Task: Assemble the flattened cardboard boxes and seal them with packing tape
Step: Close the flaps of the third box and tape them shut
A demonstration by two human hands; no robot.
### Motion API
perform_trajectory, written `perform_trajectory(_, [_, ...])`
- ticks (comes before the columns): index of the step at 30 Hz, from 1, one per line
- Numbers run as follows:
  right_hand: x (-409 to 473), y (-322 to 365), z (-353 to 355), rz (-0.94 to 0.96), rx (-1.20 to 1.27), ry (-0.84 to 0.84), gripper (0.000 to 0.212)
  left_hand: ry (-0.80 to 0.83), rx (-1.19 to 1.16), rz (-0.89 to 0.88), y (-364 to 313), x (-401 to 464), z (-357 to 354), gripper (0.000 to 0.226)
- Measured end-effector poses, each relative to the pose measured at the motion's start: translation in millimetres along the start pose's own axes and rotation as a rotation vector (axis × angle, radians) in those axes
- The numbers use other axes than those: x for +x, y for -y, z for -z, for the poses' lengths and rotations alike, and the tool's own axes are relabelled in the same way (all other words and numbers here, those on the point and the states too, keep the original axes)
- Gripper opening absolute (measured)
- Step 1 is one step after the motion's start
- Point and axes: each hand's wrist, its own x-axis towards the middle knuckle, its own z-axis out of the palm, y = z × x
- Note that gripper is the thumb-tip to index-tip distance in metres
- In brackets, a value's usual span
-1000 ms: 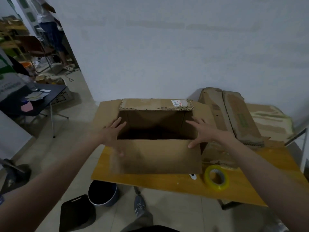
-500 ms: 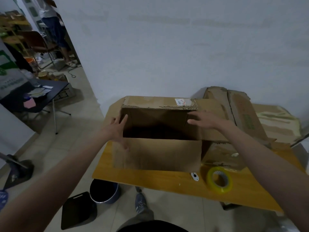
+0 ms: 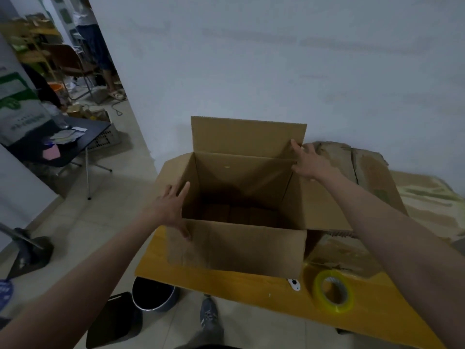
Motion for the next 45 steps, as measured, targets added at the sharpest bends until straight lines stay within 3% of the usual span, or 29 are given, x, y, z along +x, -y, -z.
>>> perform_trajectory(8, [31.1,-1.1,-24.1,-0.082,0.012,0.145,0.079,-0.023,-0.007,-0.038,3.7,-1.2,-0.7,0.157])
perform_trajectory(15, [35.2,-2.1,-31.8,-0.113,0.031,0.143,0.078,-0.013,-0.016,-0.086,14.9,-0.6,-1.1,0.157])
perform_trajectory(21, [29.0,-0.5,-34.3,-0.120,0.020,0.111,0.080,-0.071,-0.206,-0.009,28.5,-2.3,7.9,0.156])
perform_trajectory(26, [29.5,-2.3,-37.2,-0.121,0.056,0.108,0.081,-0.219,-0.373,0.409,47.9,4.4,21.7,0.135])
perform_trajectory(28, [28.4,-3.0,-38.2,-0.119,0.055,0.100,0.081,-0.237,-0.410,0.468,51.8,5.2,33.2,0.128])
perform_trajectory(30, [26.7,-3.5,-39.1,-0.122,0.044,0.087,0.082,-0.326,-0.295,0.503,50.1,1.2,50.0,0.116])
perform_trajectory(33, [26.1,-3.6,-39.9,-0.121,0.047,0.080,0.083,-0.473,-0.126,0.436,35.6,-9.6,75.5,0.085])
perform_trajectory(36, [25.5,-2.0,-39.3,-0.118,0.061,0.061,0.082,-0.543,-0.244,0.136,7.4,-15.9,93.7,0.059])
perform_trajectory(39, [23.1,-0.6,-36.7,-0.120,0.058,0.042,0.080,-0.311,-0.348,-0.068,-26.5,-11.1,91.4,0.053])
perform_trajectory(42, [20.4,-1.1,-35.5,-0.124,0.051,-0.002,0.071,-0.009,-0.160,-0.054,-33.8,14.0,65.8,0.057])
perform_trajectory(45, [16.0,-5.3,-36.7,-0.128,0.073,-0.050,0.062,0.133,-0.019,-0.032,-28.6,31.7,46.6,0.058])
